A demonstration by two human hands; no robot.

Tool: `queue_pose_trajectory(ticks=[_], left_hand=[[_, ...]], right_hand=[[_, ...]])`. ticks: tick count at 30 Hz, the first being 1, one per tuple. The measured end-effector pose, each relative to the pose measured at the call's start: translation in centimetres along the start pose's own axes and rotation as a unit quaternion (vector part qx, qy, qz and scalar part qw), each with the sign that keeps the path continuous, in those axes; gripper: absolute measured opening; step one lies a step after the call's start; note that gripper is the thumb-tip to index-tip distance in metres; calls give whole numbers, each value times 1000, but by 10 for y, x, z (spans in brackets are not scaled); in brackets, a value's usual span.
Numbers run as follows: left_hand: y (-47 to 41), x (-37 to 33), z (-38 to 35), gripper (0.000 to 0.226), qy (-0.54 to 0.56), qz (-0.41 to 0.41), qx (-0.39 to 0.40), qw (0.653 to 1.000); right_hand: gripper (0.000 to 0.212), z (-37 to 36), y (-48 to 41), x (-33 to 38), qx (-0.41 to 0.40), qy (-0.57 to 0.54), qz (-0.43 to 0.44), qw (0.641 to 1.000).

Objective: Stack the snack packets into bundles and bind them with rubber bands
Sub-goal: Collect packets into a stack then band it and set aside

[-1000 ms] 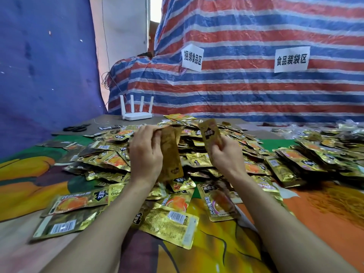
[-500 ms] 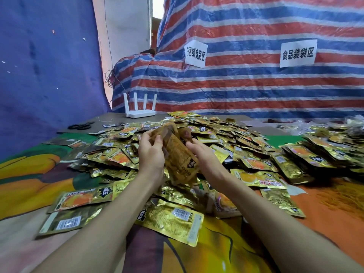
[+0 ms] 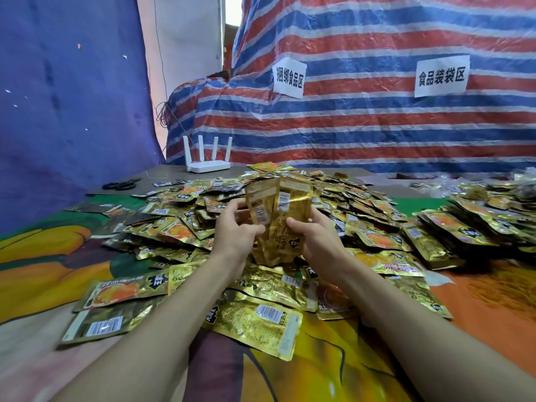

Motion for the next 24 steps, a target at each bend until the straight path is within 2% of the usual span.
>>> queue_pose_trajectory(ticks=[6, 12, 14, 17, 21, 24], left_hand=[[-5, 6, 8, 38, -3, -1, -28, 1000], [-1, 3, 2, 22, -2, 5, 19, 1000], [3, 3, -2, 26, 10, 20, 49, 999], [10, 4, -7, 43, -1, 28, 87, 996], [12, 4, -7, 14, -14, -8, 99, 995], [14, 0, -7, 19, -32, -59, 127, 990]], right_hand=[[28, 4, -4, -3, -16, -9, -22, 1000], [35, -1, -4, -7, 13, -40, -39, 998], [38, -4, -3, -8, 17, -54, -36, 998], [48, -11, 3, -6, 41, -71, -22, 996], [66, -18, 6, -5, 84, -94, -26, 992], [73, -22, 10, -4, 123, -77, -3, 989]])
Point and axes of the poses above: each hand's wrist, its own y-axis away from the middle knuckle, its own z-axis out of the back of the hand, x = y × z, the point moved 4 cm from there along -y, towards the middle knuckle, and after that the axes turned 14 degrees about -x, right-handed, at the moved point
